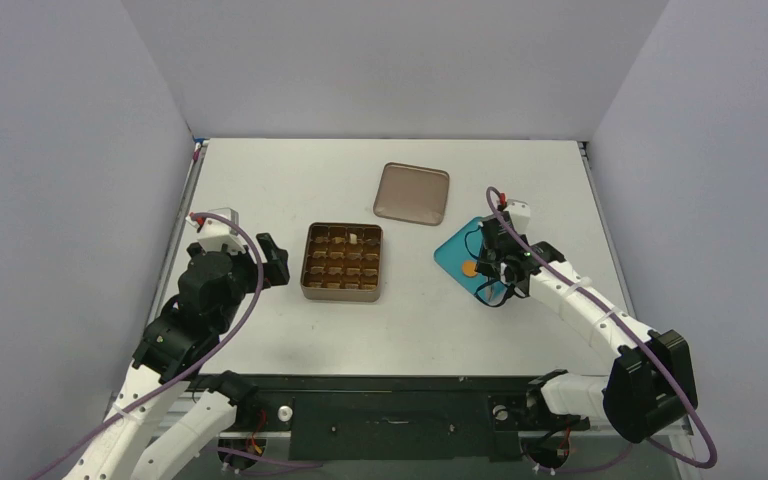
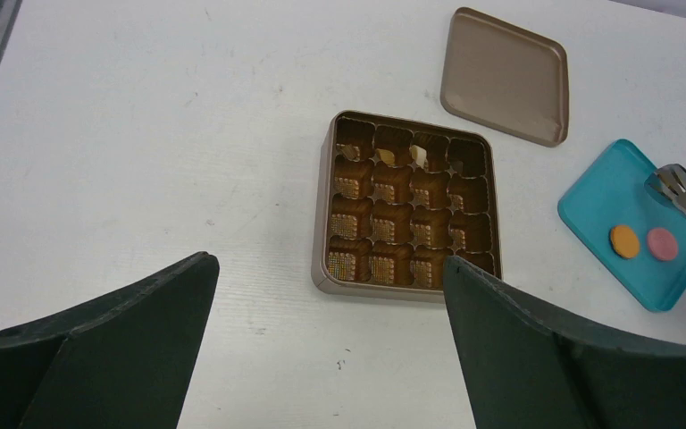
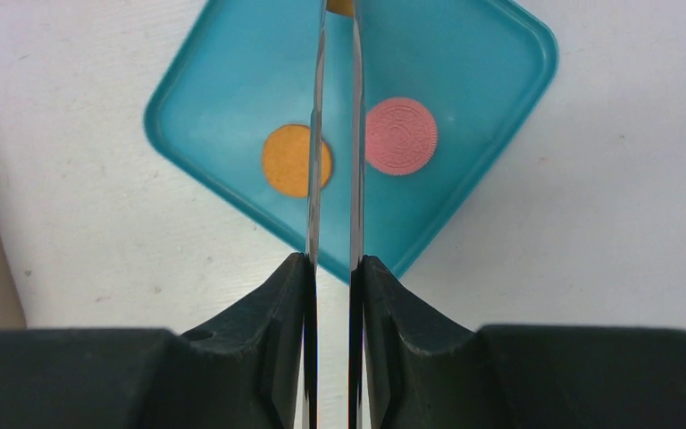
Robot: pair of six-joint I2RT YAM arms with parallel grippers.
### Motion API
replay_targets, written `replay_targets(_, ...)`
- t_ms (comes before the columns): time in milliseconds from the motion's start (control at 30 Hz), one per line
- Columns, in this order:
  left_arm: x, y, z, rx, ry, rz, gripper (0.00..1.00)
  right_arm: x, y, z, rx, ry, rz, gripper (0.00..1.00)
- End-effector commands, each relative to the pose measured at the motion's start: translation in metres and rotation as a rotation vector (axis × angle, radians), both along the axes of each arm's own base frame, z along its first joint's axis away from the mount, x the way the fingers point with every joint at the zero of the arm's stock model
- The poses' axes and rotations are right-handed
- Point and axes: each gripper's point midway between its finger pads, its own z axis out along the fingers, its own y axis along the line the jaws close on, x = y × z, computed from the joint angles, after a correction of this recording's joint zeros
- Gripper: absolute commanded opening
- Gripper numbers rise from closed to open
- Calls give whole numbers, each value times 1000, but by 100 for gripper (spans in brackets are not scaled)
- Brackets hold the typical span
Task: Pack the cookies
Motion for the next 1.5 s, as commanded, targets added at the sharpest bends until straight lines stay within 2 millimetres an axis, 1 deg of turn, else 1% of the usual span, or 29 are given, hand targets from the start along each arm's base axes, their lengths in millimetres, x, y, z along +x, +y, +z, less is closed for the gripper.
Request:
replay_targets(0,5,-2,15,-28,-55,0,97,8,22,48,-29,-116,68,15)
replay_targets(33,5,-2,15,-27,-55,1,97,9,31,56,-27,-131,92,15)
replay_targets(133,5,-1,14,-25,-53,4,97,7,49,65,-20,-146,144,15)
replay_targets(167,5,-1,14,-25,-53,5,97,5,61,72,-8,-158,178,15)
replay_targets(200,5,-1,14,-24,-52,5,97,5,65,73,-8,-158,193,15)
replay_targets(233,5,-1,14,-24,-51,6,97,4,75,79,4,-169,220,15)
replay_targets(267,6,-1,13,-22,-50,6,97,3,80,78,-4,-160,240,15)
replay_targets(300,6,-1,13,-22,-50,6,97,2,90,84,1,-169,268,16)
replay_targets(333,6,-1,13,-22,-49,6,97,1,95,82,-10,-157,287,16)
replay_targets(367,6,-1,13,-21,-48,7,97,-1,106,88,-6,-169,315,16)
replay_targets(400,6,-1,13,-21,-47,6,97,-1,112,86,-20,-160,335,16)
replay_targets(433,6,-1,13,-20,-47,6,97,-3,123,92,-22,-174,369,16)
replay_targets(533,6,-1,12,-18,-45,9,97,-8,152,98,-28,-182,450,16)
replay_targets(567,7,-1,12,-17,-45,10,97,-9,158,99,-33,-183,472,17)
replay_targets(600,7,-1,12,-17,-45,10,97,-12,170,102,-30,-185,505,17)
replay_targets(633,7,-1,12,-16,-45,10,97,-13,177,98,-41,-177,527,17)
replay_targets(667,7,-1,12,-16,-44,11,97,-16,188,104,-32,-189,558,17)
replay_targets(700,7,-1,12,-16,-44,11,97,-18,194,105,-38,-191,579,17)
replay_targets(733,7,-1,12,-16,-44,11,97,-20,206,105,-39,-192,607,17)
replay_targets(767,7,-1,12,-16,-44,11,97,-21,213,102,-45,-185,624,17)
replay_targets(800,7,0,12,-15,-44,12,97,-25,224,105,-33,-193,648,17)
replay_targets(833,7,0,12,-15,-43,12,97,-26,232,101,-33,-190,665,17)
replay_targets(867,7,0,12,-15,-44,12,97,-30,242,103,-23,-194,690,17)
replay_targets(900,7,0,12,-15,-44,13,97,-30,249,97,-27,-187,701,17)
replay_targets(1000,6,1,12,-14,-46,17,97,-36,273,100,-6,-200,744,17)
replay_targets(1033,6,1,13,-15,-47,17,97,-36,279,96,-7,-196,753,18)
replay_targets(1100,6,1,13,-14,-48,19,97,-39,293,98,8,-199,779,18)
replay_targets(1233,6,2,13,-15,-50,22,97,-38,311,95,8,-198,803,18)
replay_targets(1467,5,3,14,-15,-52,24,97,-33,327,89,5,-191,816,18)
